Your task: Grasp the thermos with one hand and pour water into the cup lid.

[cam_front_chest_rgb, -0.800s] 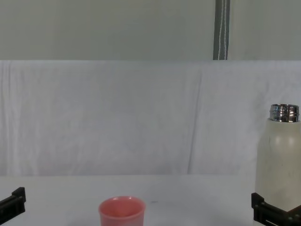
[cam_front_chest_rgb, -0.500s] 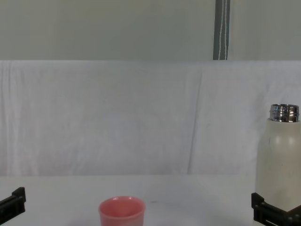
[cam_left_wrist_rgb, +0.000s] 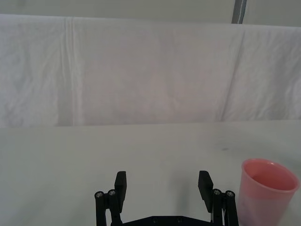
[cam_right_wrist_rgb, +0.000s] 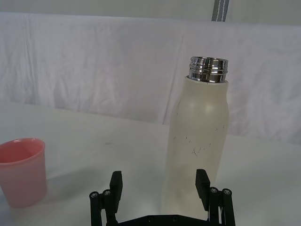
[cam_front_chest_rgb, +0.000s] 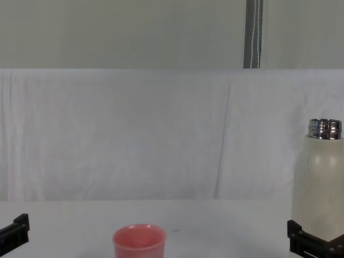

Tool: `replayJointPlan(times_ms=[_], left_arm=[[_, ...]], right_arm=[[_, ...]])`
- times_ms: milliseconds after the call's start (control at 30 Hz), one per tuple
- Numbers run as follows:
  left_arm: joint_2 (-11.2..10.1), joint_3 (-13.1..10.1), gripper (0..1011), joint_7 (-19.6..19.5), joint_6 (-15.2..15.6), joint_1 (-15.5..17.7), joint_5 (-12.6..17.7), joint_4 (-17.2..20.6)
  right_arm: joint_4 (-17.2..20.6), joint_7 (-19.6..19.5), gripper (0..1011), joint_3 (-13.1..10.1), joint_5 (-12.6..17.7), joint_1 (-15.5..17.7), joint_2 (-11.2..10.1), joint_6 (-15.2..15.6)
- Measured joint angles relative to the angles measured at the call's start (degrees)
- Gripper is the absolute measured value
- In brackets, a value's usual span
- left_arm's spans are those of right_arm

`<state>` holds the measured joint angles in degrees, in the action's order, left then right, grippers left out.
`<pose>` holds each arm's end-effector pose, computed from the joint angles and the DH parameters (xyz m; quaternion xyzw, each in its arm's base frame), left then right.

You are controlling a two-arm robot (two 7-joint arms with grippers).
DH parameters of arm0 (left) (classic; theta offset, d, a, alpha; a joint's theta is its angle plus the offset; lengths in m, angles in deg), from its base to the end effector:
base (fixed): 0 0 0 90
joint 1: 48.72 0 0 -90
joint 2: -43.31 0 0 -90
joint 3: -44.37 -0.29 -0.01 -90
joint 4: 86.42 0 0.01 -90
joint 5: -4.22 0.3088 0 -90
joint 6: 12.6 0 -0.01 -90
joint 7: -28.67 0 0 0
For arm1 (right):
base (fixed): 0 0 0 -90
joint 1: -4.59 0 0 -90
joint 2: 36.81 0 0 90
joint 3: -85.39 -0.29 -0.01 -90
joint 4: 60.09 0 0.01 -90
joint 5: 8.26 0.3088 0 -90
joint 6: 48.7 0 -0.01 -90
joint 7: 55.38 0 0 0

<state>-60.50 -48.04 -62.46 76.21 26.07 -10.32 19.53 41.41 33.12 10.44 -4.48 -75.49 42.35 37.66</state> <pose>0.2530 0.0376 -0.2852 -0.0173 0.0064 0.6617 0.7496 0.2659 0.0383 -0.2975 -0.0014 -0.0413 -0.6057 0.7946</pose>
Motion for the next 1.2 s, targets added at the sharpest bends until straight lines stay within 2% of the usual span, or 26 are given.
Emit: replayJointPlan(times_ms=[467, 667, 1000, 1200], left_arm=[[0.00, 0.00, 1001, 0.00, 0.00, 0.00, 0.00, 0.00], [0.00, 0.00, 1001, 0.00, 0.00, 0.00, 0.00, 0.00], [0.00, 0.00, 1001, 0.00, 0.00, 0.00, 0.00, 0.00], [0.00, 0.00, 1001, 0.00, 0.00, 0.00, 0.00, 0.00]], right_arm=[[-0.01, 0.11, 1003, -0.16, -0.01, 0.00, 0.11, 0.00], [-0.18, 1.31, 1003, -1.61, 0.01, -0.06, 0.59, 0.07], [-3.95, 5.50, 1003, -4.10, 2.03, -2.29, 1.53, -0.75], [-5.55, 6.70, 1003, -4.99, 2.48, -3.24, 2.46, -1.63]])
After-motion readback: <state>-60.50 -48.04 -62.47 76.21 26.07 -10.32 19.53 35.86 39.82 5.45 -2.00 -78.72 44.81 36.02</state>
